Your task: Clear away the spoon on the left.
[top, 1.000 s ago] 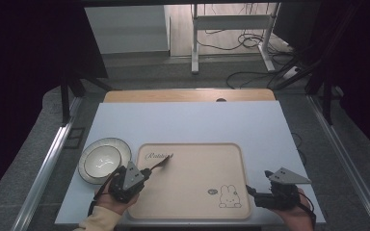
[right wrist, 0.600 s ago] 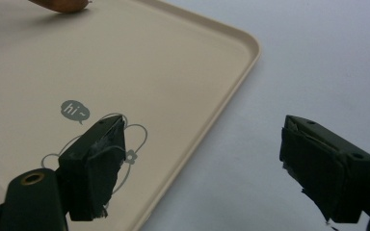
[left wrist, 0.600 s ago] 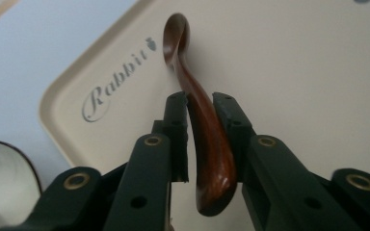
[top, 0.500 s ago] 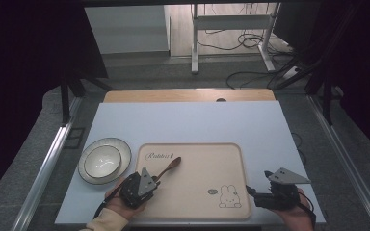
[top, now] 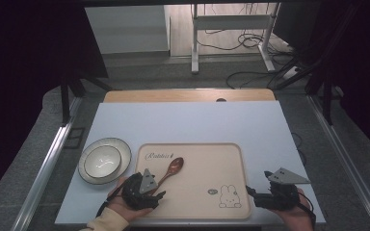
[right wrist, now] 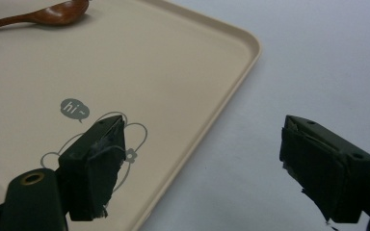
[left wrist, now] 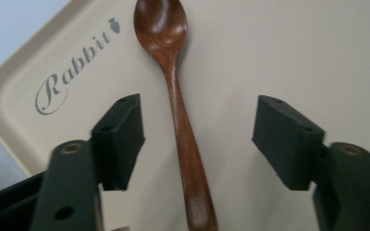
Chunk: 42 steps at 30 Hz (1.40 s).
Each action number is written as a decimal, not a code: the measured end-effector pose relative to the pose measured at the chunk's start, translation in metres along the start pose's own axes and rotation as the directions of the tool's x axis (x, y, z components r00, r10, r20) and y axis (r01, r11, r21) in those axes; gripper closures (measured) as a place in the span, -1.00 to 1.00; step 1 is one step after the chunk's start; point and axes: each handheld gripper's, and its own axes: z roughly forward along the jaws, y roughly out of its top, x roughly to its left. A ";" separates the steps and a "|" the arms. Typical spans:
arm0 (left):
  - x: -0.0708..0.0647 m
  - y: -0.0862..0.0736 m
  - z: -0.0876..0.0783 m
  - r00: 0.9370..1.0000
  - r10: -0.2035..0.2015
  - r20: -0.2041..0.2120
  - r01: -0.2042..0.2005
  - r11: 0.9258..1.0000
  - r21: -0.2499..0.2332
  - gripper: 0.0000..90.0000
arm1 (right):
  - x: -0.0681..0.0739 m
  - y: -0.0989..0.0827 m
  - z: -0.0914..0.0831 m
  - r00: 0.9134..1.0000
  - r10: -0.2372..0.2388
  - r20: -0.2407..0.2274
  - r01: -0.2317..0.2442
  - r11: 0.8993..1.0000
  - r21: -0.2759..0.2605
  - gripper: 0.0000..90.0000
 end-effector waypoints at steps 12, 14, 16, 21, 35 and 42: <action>0.013 0.003 -0.013 0.996 -0.092 -0.018 0.091 0.993 -0.077 -0.47 | -0.004 0.000 0.003 1.000 0.021 -0.013 -0.022 1.000 -0.004 -0.63; 0.015 0.003 -0.015 0.995 -0.100 -0.022 0.098 0.992 -0.082 -0.48 | -0.004 0.000 0.004 1.000 0.018 -0.022 -0.018 1.000 -0.006 -0.63; 0.016 0.003 -0.017 0.993 -0.115 -0.027 0.112 0.990 -0.090 -0.49 | -0.004 0.000 0.004 1.000 0.014 -0.028 -0.014 1.000 -0.007 -0.63; 0.021 0.003 -0.025 0.990 -0.133 -0.054 0.126 0.986 -0.109 -0.50 | -0.005 0.000 0.003 0.999 0.004 -0.033 -0.004 1.000 -0.009 -0.63; 0.037 -0.025 -0.062 0.968 -0.224 -0.117 0.200 0.962 -0.187 -0.51 | -0.006 0.001 0.003 1.000 0.000 -0.009 0.000 1.000 -0.008 -0.63; 0.053 -0.045 -0.073 0.939 -0.327 -0.107 0.299 0.929 -0.216 -0.51 | -0.014 -0.002 0.006 1.000 0.013 -0.007 -0.013 1.000 -0.006 -0.63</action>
